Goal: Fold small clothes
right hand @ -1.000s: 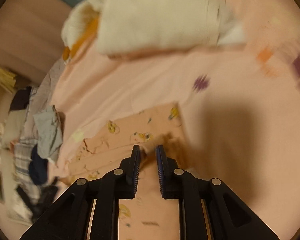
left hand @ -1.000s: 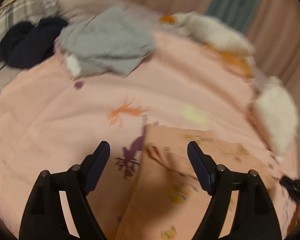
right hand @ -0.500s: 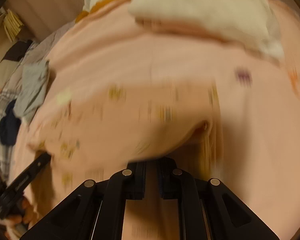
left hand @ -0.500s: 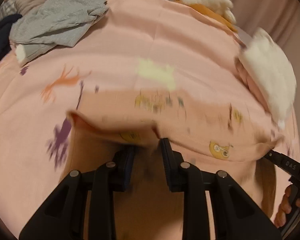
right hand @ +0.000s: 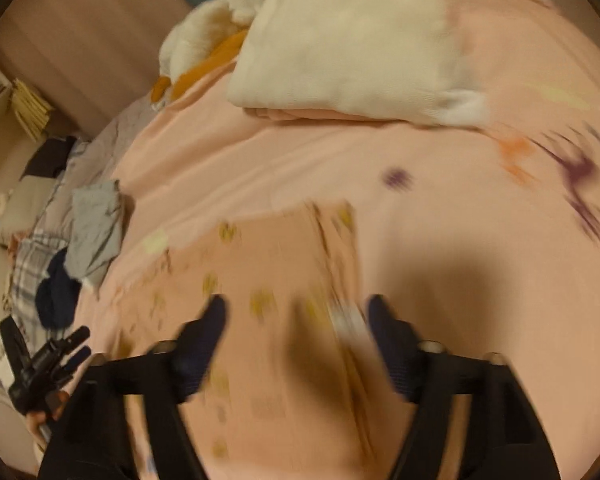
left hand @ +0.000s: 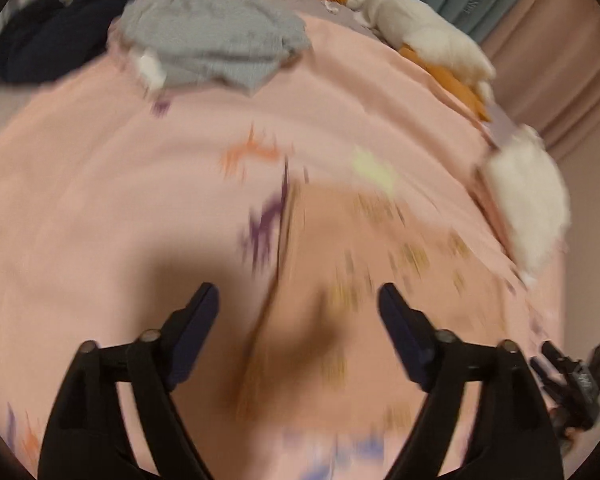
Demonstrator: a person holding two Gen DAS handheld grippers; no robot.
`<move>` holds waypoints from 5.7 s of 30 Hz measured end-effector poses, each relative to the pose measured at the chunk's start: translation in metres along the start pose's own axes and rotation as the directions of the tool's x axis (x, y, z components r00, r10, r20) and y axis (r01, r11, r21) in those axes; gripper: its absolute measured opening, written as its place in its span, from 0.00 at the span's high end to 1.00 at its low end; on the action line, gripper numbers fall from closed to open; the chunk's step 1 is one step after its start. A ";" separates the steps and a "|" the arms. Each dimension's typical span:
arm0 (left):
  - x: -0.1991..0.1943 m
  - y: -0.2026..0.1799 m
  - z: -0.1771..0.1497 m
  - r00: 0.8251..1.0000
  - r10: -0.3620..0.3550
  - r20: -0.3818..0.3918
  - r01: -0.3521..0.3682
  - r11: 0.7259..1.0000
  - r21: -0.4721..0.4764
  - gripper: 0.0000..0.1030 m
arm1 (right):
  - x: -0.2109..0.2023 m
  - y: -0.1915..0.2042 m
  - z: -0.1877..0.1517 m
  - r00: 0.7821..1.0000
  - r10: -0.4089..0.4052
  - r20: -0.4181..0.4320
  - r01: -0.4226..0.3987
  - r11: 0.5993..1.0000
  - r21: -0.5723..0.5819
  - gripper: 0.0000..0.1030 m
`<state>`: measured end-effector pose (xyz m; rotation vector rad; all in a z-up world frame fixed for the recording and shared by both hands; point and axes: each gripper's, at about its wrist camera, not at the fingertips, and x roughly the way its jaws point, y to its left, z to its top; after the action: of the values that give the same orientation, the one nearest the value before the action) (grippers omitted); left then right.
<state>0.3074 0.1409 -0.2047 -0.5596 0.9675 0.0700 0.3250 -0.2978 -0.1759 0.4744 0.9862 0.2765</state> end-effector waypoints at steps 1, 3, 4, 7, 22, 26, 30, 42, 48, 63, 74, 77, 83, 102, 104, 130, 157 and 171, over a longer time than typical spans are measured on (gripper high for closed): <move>-0.005 0.008 -0.014 1.000 -0.022 -0.022 0.022 0.999 -0.041 0.11 | -0.014 -0.009 -0.016 1.000 0.008 0.017 -0.008 0.999 0.044 0.10; -0.008 0.026 -0.046 0.992 -0.095 -0.077 0.083 0.986 -0.147 0.11 | -0.032 -0.032 -0.051 0.998 0.056 0.005 -0.056 0.984 0.172 0.07; -0.004 0.033 -0.065 0.980 -0.159 -0.123 0.133 0.971 -0.198 0.11 | -0.029 -0.040 -0.056 0.996 0.088 -0.009 -0.084 0.973 0.213 0.07; 0.015 0.037 -0.099 0.950 -0.249 -0.190 0.197 0.946 -0.256 0.12 | -0.016 -0.056 -0.093 0.979 0.195 -0.057 -0.162 0.920 0.357 0.07; 0.070 -0.005 -0.063 0.986 -0.164 0.007 0.160 0.953 -0.258 0.80 | 0.041 -0.011 -0.071 0.990 0.127 0.058 -0.138 0.953 0.270 0.34; 0.066 -0.012 -0.062 0.995 -0.098 0.034 0.103 0.978 -0.183 0.93 | 0.057 -0.009 -0.063 0.997 0.073 0.035 -0.079 0.964 0.254 0.92; 0.037 -0.009 -0.067 0.991 -0.072 0.113 0.086 0.988 -0.132 0.95 | 0.036 -0.022 -0.067 0.974 0.204 0.094 -0.223 0.930 0.293 0.94; -0.043 -0.011 -0.123 0.976 -0.066 0.207 0.052 0.996 0.071 0.97 | -0.074 -0.022 -0.102 0.933 0.281 0.224 -0.319 0.936 0.152 0.98; 0.020 0.017 -0.127 0.987 -0.163 0.003 0.161 0.974 -0.160 0.60 | -0.044 -0.029 -0.106 0.984 0.170 0.049 -0.177 0.960 0.219 0.92; 0.078 -0.009 -0.053 0.956 -0.271 0.113 0.293 0.893 -0.342 0.53 | 0.067 -0.005 -0.064 0.942 0.322 0.097 -0.334 0.863 0.379 0.29; 0.023 -0.023 -0.060 0.971 -0.200 0.132 0.225 0.951 -0.210 0.94 | 0.054 -0.001 -0.063 0.922 0.375 0.102 -0.388 0.883 0.265 0.92; -0.002 -0.017 -0.085 0.963 -0.236 0.130 0.259 0.944 -0.206 0.94 | 0.027 -0.007 -0.078 0.901 0.418 0.117 -0.434 0.861 0.267 0.92; -0.050 -0.001 -0.175 0.959 -0.282 0.031 0.283 0.948 -0.148 0.93 | -0.036 -0.020 -0.139 0.920 0.383 0.077 -0.391 0.894 0.219 0.92; -0.109 0.023 -0.226 0.981 0.076 0.180 -0.074 0.997 -0.019 0.75 | -0.116 -0.069 -0.221 0.997 -0.067 0.038 0.055 0.965 0.258 0.92; -0.121 0.009 -0.224 0.969 0.094 0.227 -0.101 0.995 0.019 0.63 | -0.123 -0.056 -0.220 0.985 -0.163 0.062 0.146 0.965 0.219 0.92; -0.002 -0.050 -0.223 0.929 0.254 0.268 -0.327 0.902 0.280 0.29 | -0.043 -0.049 -0.179 0.991 -0.088 0.099 0.070 0.982 0.174 0.97; -0.002 -0.058 -0.225 0.931 0.286 0.228 -0.329 0.927 0.181 0.25 | -0.074 -0.016 -0.199 0.982 -0.106 0.157 0.090 0.990 0.105 0.49; -0.040 -0.023 -0.240 0.996 0.089 0.023 -0.091 0.992 0.089 0.21 | -0.044 -0.010 -0.198 0.969 -0.219 0.116 0.215 0.976 0.039 0.51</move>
<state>0.1094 0.0136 -0.2685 -0.4320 0.9727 0.1119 0.1338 -0.2741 -0.2403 0.3982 0.9168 0.0376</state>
